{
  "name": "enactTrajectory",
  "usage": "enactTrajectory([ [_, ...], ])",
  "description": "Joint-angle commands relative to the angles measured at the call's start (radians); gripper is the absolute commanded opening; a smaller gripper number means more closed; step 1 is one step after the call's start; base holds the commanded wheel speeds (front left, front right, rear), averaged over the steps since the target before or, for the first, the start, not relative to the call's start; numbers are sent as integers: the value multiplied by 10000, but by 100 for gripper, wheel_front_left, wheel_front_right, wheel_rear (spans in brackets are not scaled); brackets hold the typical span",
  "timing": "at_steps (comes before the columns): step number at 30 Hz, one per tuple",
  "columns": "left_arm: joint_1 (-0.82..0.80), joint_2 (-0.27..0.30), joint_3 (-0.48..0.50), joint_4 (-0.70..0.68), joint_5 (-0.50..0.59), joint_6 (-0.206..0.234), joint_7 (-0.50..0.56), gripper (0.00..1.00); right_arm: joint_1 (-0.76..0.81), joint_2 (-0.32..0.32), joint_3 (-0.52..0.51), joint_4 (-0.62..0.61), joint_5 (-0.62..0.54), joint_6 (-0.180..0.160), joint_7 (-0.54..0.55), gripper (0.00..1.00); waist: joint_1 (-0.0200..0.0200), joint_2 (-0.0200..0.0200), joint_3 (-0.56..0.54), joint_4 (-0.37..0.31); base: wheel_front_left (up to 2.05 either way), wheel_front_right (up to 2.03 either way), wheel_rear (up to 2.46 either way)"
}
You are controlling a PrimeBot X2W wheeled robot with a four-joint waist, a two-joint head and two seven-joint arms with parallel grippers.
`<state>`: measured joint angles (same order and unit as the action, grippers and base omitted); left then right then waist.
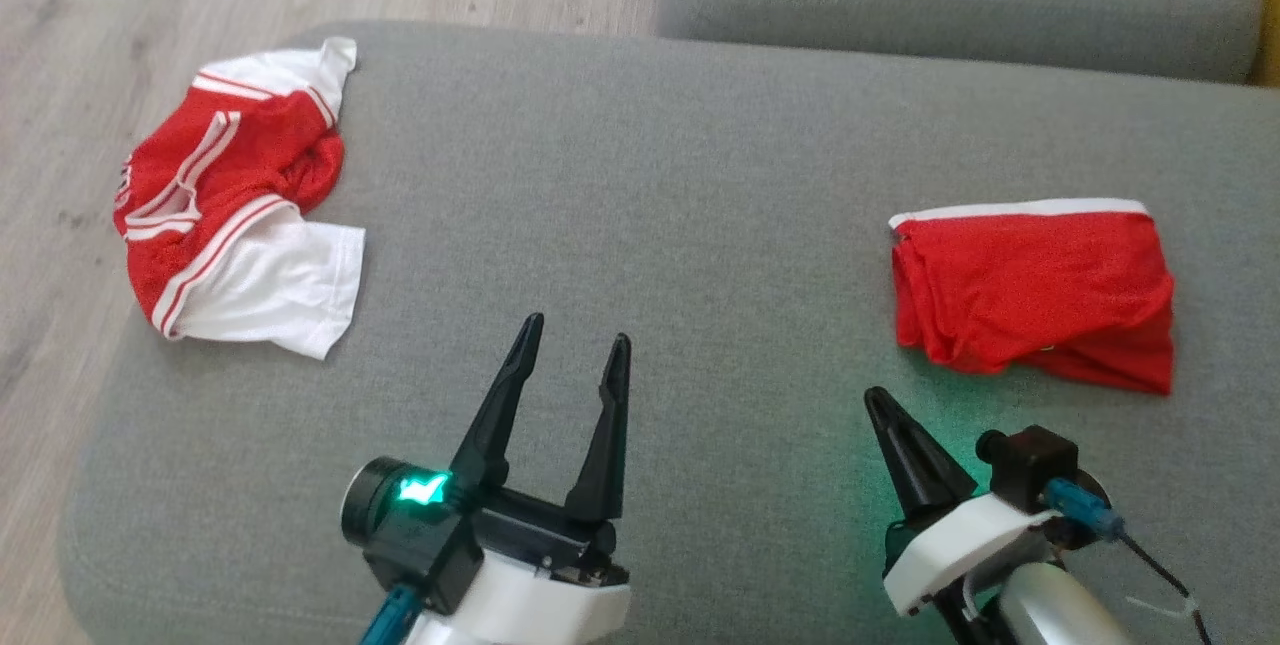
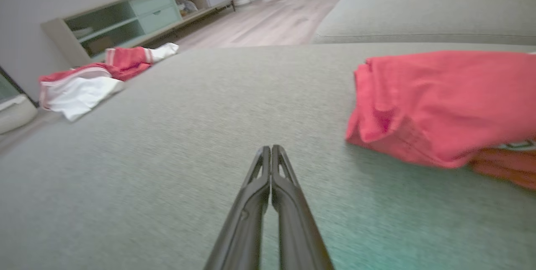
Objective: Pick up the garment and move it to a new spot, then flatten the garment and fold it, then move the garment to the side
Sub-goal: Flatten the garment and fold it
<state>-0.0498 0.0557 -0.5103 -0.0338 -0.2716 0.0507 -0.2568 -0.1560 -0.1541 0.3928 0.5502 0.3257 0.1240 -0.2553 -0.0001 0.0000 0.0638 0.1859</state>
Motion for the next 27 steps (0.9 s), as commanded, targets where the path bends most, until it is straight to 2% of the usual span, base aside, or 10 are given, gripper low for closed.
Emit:
enactTrajectory([
  [1, -102, -55, 425, -284, 105, -61, -49, 100, -70, -287, 235, -417, 263, 67, -63, 0, 1, 0, -236, -20, 0, 0, 0],
  [2, -11, -55, 491, -275, 110, -26, -49, 100, 28, -363, 272, -601, 449, 67, -63, 44, 1, 0, -369, -25, 0, 0, 0],
  [3, 103, -55, 574, -269, 131, 18, -49, 100, 126, -422, 166, -803, 531, 67, -63, 100, 1, 0, -464, -42, 0, 0, 0],
  [7, 668, -55, 1090, -158, 292, 253, -49, 100, 801, -368, -915, -1871, 282, 67, -64, 100, 1, 0, -854, -184, 0, 0, 0],
  [11, 1316, -55, 1810, -5, 462, 490, -49, 100, 1835, -43, -2321, -2977, -225, 67, -64, 100, 1, 0, -1256, -421, 0, 0, 0],
  [14, 1801, -55, 2323, 160, 638, 569, -49, 100, 2614, 87, -3007, -3636, -501, 67, -64, 100, 1, 0, -1545, -631, 0, 0, 0],
  [20, 2635, -55, 2952, 604, 841, 287, -49, 100, 3767, -51, -3491, -4253, -938, 67, -64, 100, 1, 0, -1896, -935, 0, 0, 0],
  [27, 2914, -55, 3232, 988, 1012, 74, -49, 100, 4163, -13, -3642, -4445, -1127, 67, -64, 100, 1, 0, -1941, -1098, 0, 0, 0],
])
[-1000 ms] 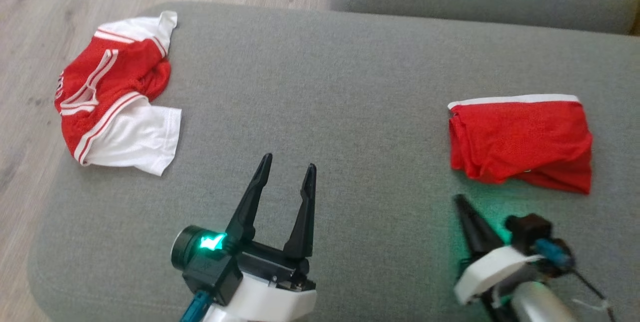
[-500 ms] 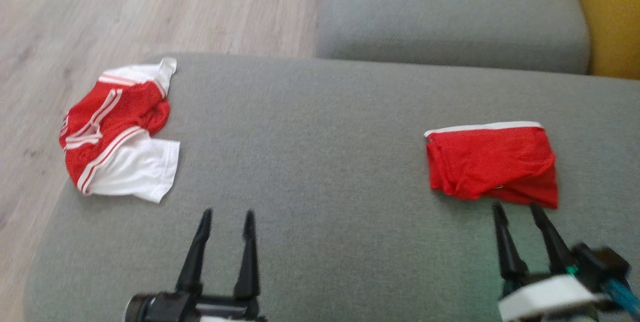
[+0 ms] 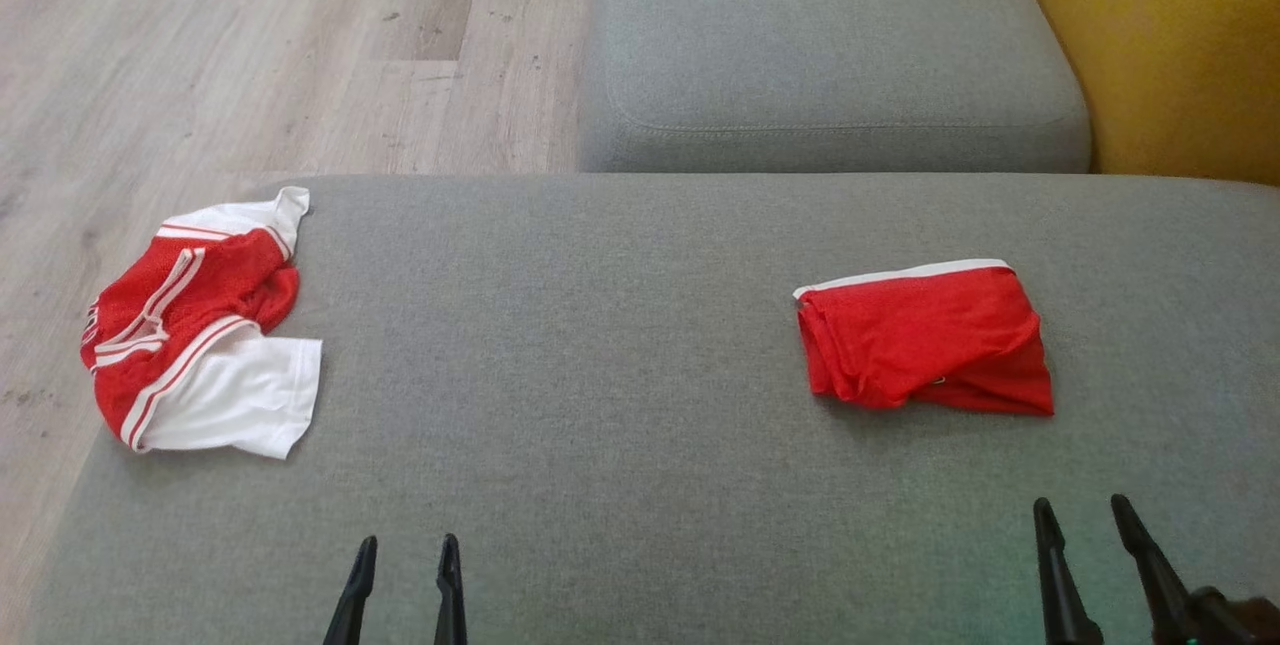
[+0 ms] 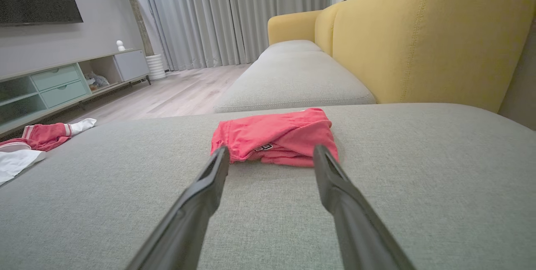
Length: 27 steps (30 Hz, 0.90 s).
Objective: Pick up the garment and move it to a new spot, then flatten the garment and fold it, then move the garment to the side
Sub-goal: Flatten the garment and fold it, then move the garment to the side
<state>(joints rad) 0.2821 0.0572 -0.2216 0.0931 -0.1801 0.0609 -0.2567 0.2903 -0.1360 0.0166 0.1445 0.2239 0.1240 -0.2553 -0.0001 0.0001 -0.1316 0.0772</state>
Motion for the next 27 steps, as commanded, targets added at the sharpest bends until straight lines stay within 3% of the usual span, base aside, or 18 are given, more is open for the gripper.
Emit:
enactTrajectory([
  [1, -414, -70, 340, -268, 119, -46, -51, 100, -289, -148, 71, -412, -117, 67, -64, 100, 1, -1, 16, -23, 0, 0, 0],
  [10, -480, -70, 290, -181, 315, -143, -51, 100, -201, 63, -135, -482, -198, 67, -64, 100, 1, -1, 38, -117, 0, 0, 0],
  [27, -569, -70, 239, -278, 430, -158, -51, 100, -397, -132, -45, -27, 88, 67, -64, 100, 1, -1, 297, -310, 0, 0, 0],
])
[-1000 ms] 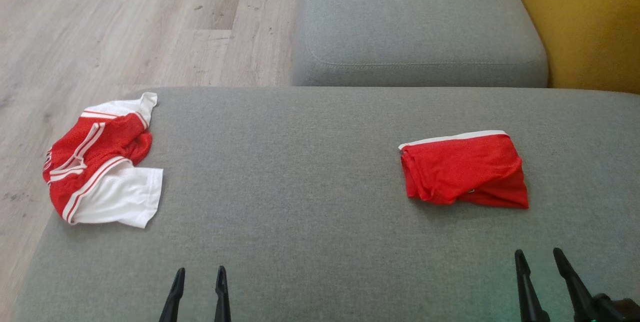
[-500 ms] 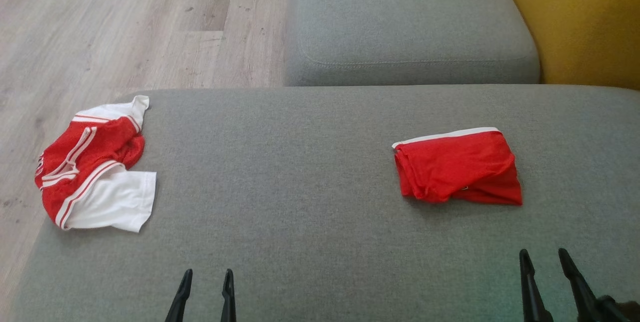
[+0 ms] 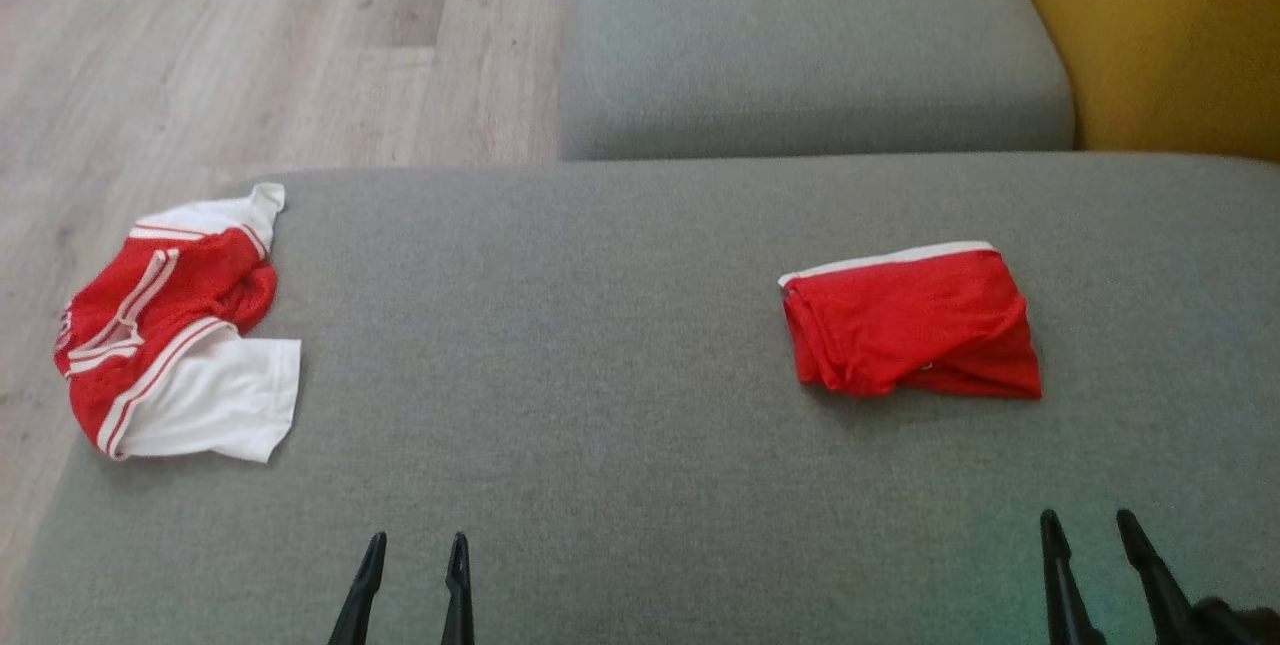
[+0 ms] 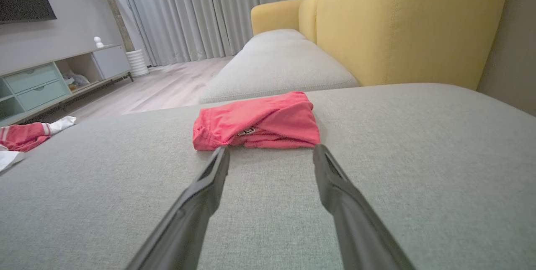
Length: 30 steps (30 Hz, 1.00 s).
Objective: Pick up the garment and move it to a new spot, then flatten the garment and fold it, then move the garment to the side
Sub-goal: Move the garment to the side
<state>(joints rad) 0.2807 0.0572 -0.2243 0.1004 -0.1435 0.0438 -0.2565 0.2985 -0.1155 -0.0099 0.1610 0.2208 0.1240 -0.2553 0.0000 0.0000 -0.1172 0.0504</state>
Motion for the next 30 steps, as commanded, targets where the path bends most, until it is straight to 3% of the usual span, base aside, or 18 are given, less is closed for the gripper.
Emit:
enactTrajectory([
  [1, -601, -70, 249, -377, 67, 12, -53, 100, -617, -402, 237, -155, 199, 67, -64, 100, 0, 0, 274, -64, 0, 0, 0],
  [7, -1091, -70, -21, -601, 34, 12, -53, 100, -1934, -817, 121, 183, 429, 67, -64, 100, 0, 0, 1244, -68, 0, 0, 0],
  [11, -1666, -70, -246, -792, 27, 46, -53, 100, -3448, -1133, 445, 1226, 1022, 67, -19, 100, 0, 0, 2191, -1, 0, 0, 0],
  [18, -2638, -70, -633, -1093, -76, 0, -53, 100, -6348, -2442, 1400, 3190, 2931, 67, 1784, 100, 0, 0, 3303, 274, 0, 0, 0],
  [26, -3168, -70, -963, -1298, -251, 159, -53, 100, -7825, -3412, 2219, 5252, 4121, 67, 3065, 100, 0, 0, 3960, 725, 0, 0, 0],
  [27, -3200, -70, -984, -1304, -264, 183, -53, 100, -7866, -3421, 2422, 5379, 4338, 67, 3271, 90, 0, 0, 4004, 761, 0, 0, 0],
  [28, -3220, -70, -993, -1306, -271, 209, -53, 100, -7886, -3422, 2625, 5451, 4582, 67, 3450, 39, 0, 0, 4045, 787, 0, 0, 0],
  [29, -3237, -70, -989, -1312, -280, 235, -53, 100, -7901, -3430, 2767, 5496, 4841, 67, 3552, 0, 0, 0, 4087, 801, 0, 0, 0],
  [30, -3251, -70, -976, -1320, -286, 253, -53, 100, -7922, -3467, 2898, 5494, 5049, 67, 3556, 0, 0, 0, 4126, 800, 0, 0, 0],
])
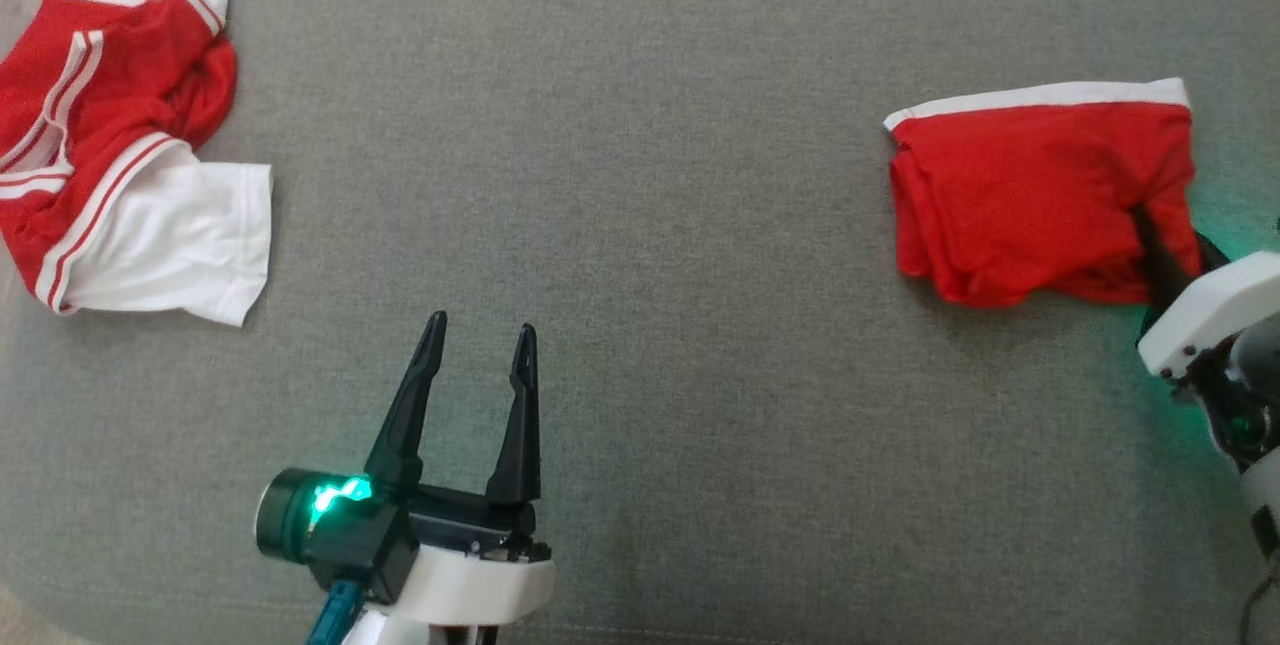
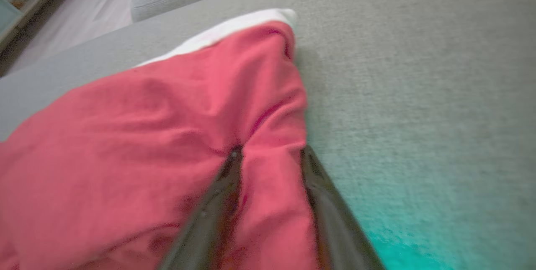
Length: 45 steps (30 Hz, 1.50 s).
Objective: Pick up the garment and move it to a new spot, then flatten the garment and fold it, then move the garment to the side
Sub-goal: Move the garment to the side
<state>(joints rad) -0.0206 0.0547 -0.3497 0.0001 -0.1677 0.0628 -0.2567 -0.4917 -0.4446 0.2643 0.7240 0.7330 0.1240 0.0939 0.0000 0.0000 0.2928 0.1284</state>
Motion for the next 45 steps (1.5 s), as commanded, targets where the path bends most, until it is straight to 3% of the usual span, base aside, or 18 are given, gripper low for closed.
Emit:
enactTrajectory([
  [1, -250, -45, 306, -334, -42, 84, -51, 100, -49, -228, 252, -154, 106, 67, -10, 0, 0, 0, 74, -8, 0, 0, 0],
  [6, -312, -45, 394, -439, -26, 109, -51, 100, -202, -929, 599, -82, 451, 67, -480, 0, 0, 0, 370, -385, 0, 0, 0],
  [12, -725, -45, 315, -617, 104, 24, -51, 100, -561, -2623, 747, -18, 49, 67, -414, 0, 0, 0, 1280, -1011, 0, 0, 0],
  [21, -1613, -45, 121, -942, 327, -67, -51, 100, -995, -5196, -360, -119, -672, 67, -562, 0, 0, 0, 2822, -1458, 0, 0, 0],
  [26, -1873, -45, -9, -1016, 408, -145, -51, 100, -971, -5796, -1081, -27, -1368, 67, -475, 0, 0, 0, 3262, -1543, 0, 0, 0],
  [29, -1968, -45, 17, -969, 447, -237, -51, 100, -989, -5833, -1593, 129, -1961, 67, -594, 0, 0, 0, 3309, -1530, 0, 0, 0],
  [30, -1997, -45, 39, -935, 448, -270, -51, 100, -1009, -5796, -1807, 244, -2193, 67, -652, 71, 0, 0, 3267, -1507, 0, 0, 0],
  [31, -2018, -45, 62, -903, 449, -289, -51, 100, -1034, -5715, -2013, 326, -2404, 67, -728, 100, 0, 0, 3209, -1481, 0, 0, 0],
  [35, -2014, -45, 120, -845, 409, -273, -51, 100, -1074, -5346, -2471, 427, -3206, 67, -1106, 100, 0, 0, 2864, -1388, 0, 0, 0],
  [38, -1843, -45, 162, -725, 344, -237, -51, 100, -1097, -4634, -2788, 398, -4248, 67, -1720, 100, 0, 0, 2208, -1322, 0, 0, 0],
  [41, -1523, -45, 250, -565, 237, -202, -51, 100, -967, -3487, -2845, 209, -4842, 67, -2289, 100, 0, 0, 1347, -1265, 0, 0, 0],
  [45, -1028, -45, 450, -187, 27, -116, -51, 100, -150, -1748, -2588, -306, -4681, 67, -2912, 100, 0, 0, 7, -1053, 0, 0, 0],
])
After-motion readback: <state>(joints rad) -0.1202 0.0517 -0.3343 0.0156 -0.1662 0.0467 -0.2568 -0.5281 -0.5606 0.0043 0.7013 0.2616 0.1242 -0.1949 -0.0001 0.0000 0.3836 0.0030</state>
